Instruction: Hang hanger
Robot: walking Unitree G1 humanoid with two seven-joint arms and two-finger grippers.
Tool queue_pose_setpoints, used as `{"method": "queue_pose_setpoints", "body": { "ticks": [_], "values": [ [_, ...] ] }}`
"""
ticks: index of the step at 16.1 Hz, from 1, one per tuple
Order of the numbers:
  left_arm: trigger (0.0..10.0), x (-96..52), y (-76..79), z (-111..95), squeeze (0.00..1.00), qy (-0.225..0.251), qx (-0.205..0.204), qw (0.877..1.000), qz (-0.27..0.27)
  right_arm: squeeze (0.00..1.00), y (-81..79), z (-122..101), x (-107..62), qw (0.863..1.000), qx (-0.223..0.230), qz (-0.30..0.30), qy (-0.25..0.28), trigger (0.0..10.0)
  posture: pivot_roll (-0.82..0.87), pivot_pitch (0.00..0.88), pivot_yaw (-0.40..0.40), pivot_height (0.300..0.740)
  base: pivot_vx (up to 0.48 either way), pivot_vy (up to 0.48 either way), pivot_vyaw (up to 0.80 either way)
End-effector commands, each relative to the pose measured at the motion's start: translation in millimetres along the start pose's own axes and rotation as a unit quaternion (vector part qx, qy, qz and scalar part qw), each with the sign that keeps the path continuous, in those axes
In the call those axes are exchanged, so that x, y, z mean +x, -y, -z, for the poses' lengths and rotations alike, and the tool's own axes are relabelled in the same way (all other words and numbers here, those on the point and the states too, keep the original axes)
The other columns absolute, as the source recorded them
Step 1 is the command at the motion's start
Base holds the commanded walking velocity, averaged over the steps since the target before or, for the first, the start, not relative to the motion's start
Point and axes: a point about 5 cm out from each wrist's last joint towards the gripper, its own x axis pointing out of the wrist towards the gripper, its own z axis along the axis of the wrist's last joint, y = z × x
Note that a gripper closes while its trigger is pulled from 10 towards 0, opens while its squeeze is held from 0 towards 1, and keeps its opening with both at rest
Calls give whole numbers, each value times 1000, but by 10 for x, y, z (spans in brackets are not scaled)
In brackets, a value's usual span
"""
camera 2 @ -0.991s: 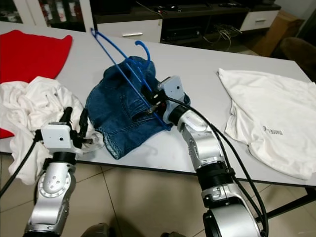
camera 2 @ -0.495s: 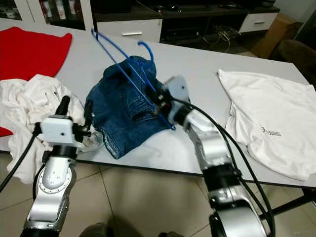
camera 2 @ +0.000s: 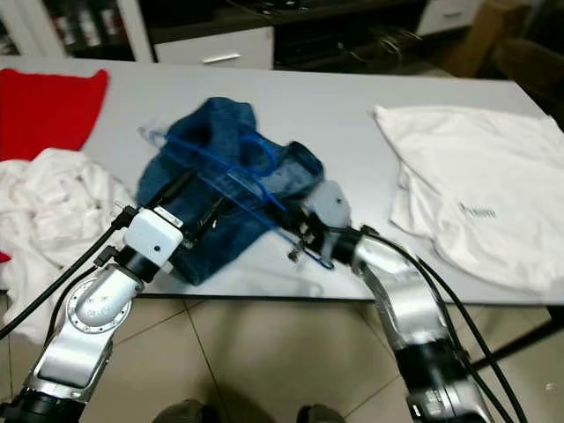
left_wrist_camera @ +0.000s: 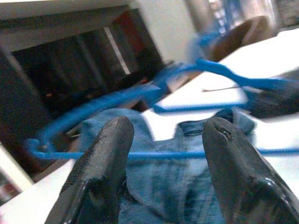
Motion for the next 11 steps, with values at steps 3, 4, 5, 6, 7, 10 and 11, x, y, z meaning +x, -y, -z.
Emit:
{"method": "queue_pose_setpoints", "body": {
  "ticks": [3, 4, 5, 6, 7, 10, 11],
  "values": [
    [10000, 10, 56, -76, 0, 8, -22, 1000, 9, 0, -12, -173, 49, 999, 12, 23, 27, 10000, 50, 43, 28, 740, 0, 0, 0],
    [10000, 9, 71, -87, 0, 7, -26, 1000, 3, 0, -50, -147, 45, 998, 34, 35, 30, 10000, 68, 35, 25, 740, 0, 0, 0],
    [10000, 12, 102, -101, 0, 8, -34, 999, -2, 0, -105, -100, 63, 997, 59, 46, 34, 10000, 78, 32, 22, 740, 0, 0, 0],
    [10000, 4, 121, -100, 0, 5, -47, 999, -16, 0, -184, -50, 130, 995, 66, 59, 36, 10000, 90, 26, 14, 740, 0, 0, 0],
    [10000, -9, 121, -84, 0, 1, -56, 998, -28, 0, -197, -40, 199, 993, 79, 78, 38, 10000, 96, 23, 9, 740, 0, 0, 0],
    [10000, -27, 47, -26, 0, -17, -81, 995, -61, 0, -69, -124, 263, 989, 84, 115, 50, 10000, 109, 20, -1, 740, 0, 0, 0],
    [10000, -38, 2, 19, 0, -32, -90, 992, -81, 0, -3, -129, 264, 987, 85, 126, 48, 10000, 126, 15, -13, 740, 0, 0, 0]
  ]
}}
